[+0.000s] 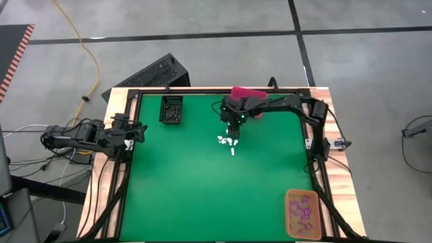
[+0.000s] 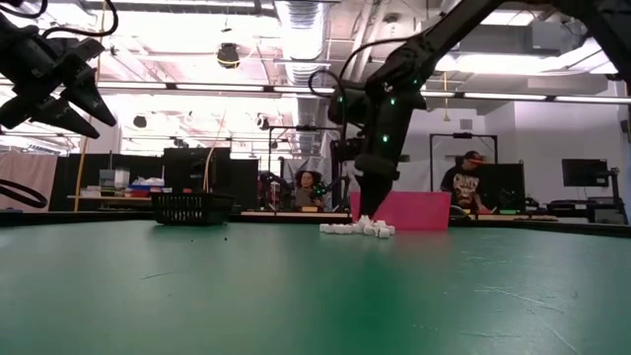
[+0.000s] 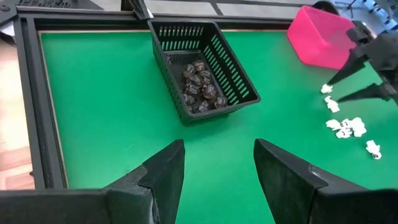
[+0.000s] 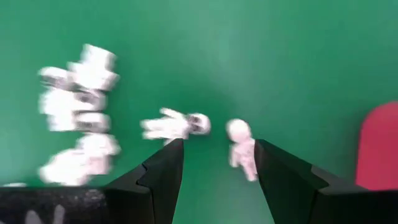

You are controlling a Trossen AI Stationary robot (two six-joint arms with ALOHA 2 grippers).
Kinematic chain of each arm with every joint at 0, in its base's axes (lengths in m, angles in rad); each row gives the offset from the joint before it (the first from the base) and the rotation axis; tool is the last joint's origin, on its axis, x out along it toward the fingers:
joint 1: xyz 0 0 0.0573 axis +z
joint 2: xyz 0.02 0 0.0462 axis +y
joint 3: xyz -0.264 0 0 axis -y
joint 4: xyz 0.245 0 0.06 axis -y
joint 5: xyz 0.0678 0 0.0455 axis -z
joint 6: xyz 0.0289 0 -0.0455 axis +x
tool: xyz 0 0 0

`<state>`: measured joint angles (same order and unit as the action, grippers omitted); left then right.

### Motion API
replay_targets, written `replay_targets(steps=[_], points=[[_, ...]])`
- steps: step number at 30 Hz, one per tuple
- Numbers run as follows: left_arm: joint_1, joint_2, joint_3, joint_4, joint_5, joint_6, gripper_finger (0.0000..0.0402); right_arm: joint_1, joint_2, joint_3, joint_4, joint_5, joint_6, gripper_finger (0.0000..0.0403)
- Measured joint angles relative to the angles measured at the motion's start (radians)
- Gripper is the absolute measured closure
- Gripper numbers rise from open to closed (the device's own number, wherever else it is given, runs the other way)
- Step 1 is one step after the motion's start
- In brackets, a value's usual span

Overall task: Sort Halloween decoration
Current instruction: Put the white skeleton toy into the pink bin

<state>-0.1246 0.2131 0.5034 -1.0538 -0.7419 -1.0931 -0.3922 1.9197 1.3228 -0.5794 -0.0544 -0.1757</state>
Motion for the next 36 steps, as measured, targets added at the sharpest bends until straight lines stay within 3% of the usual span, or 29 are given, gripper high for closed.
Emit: replay_targets(steps=[10,23,28,36], points=[[0.000,0.000,0.000,-0.004,-0.004,-0.003,0.0219,-0.015,0.043,0.003,-0.013,0.026,0.024,0.0194],[0.000,0.000,0.000,-0.004,-0.006,-0.003,0.0219,0.001,0.043,0.004,-0.047,0.026,0.097,0.0378],[0.000,0.000,0.000,-0.004,-0.006,-0.003,0.0219,0.017,0.037,0.019,-0.068,0.030,0.123,0.0380],[0.000,0.000,0.000,-0.003,-0.004,-0.003,0.0219,0.031,0.040,0.185,-0.216,0.032,0.123,0.0380]])
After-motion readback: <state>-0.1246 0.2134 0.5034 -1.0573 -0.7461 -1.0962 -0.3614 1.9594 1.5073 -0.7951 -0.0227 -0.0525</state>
